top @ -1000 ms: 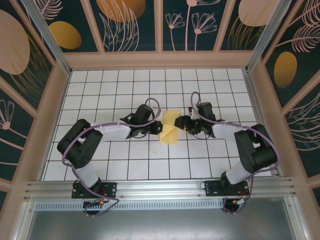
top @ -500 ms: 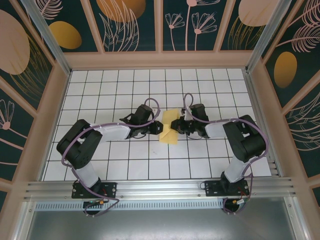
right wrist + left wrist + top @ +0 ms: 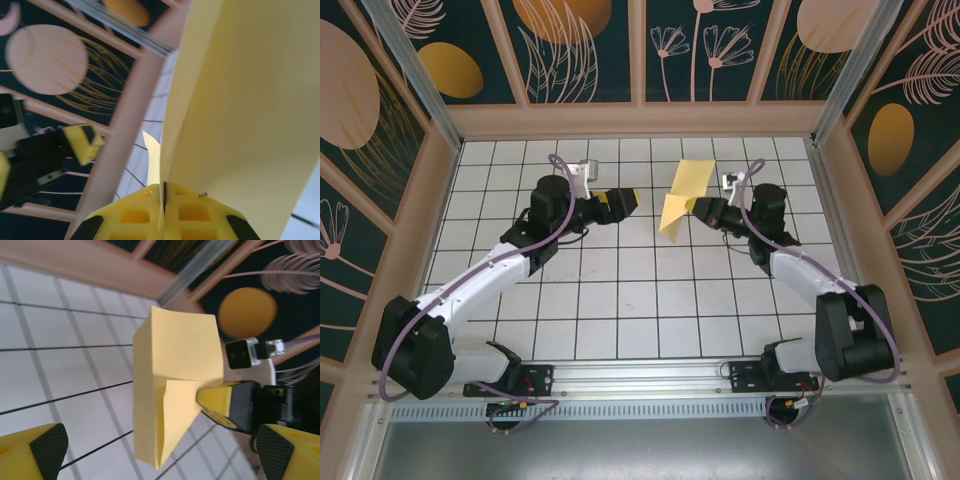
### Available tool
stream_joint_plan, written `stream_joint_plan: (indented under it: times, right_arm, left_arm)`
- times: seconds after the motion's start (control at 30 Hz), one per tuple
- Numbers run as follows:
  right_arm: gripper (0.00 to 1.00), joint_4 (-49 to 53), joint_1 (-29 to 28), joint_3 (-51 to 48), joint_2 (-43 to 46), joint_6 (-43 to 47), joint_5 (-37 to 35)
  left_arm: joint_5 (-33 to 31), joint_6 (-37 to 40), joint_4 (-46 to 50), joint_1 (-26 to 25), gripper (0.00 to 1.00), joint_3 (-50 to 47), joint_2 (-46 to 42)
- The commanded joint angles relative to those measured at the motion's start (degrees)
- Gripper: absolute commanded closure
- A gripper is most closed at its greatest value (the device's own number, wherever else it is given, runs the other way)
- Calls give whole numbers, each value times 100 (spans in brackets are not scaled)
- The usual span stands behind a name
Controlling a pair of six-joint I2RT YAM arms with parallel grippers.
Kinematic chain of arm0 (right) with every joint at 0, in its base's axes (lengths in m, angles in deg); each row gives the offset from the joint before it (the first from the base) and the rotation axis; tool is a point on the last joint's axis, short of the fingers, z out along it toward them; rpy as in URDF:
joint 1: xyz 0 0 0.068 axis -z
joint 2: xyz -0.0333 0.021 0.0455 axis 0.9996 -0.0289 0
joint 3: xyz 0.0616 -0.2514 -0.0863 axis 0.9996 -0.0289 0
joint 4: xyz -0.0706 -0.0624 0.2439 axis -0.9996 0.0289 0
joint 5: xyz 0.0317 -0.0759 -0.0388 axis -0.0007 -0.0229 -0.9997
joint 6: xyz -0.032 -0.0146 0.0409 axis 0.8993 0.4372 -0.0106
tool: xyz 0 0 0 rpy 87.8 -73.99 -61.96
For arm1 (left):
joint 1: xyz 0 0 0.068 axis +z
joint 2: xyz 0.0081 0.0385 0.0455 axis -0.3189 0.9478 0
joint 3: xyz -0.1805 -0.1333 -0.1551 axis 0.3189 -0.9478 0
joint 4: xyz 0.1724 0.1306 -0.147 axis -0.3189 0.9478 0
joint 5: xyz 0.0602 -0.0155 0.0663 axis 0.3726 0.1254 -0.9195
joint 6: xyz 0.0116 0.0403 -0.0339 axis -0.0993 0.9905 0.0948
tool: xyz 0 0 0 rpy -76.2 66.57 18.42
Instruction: Fold a paper plane with a square sheet of paper (fold left side to right side)
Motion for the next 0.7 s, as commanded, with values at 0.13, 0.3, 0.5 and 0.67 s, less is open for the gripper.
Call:
stream_joint_plan:
  times: [0.13, 0.3, 0.5, 0.67]
  right_arm:
    - [100, -479, -116, 1213, 395, -157, 908]
    - [100, -362, -556, 1786, 183, -103, 1003]
    - [100, -372, -887, 2113, -97, -92, 1093]
    - [100, -470, -901, 2101, -109, -179, 1103]
  left_arm:
    - [1786, -1026, -1702, -4, 2, 71, 101]
    - [2332, -1513, -2603, -7, 6, -52, 248]
    - [2552, -1866, -3244, -34, 18, -208, 267]
    - [2486, -1954, -3348, -42, 36, -301, 221]
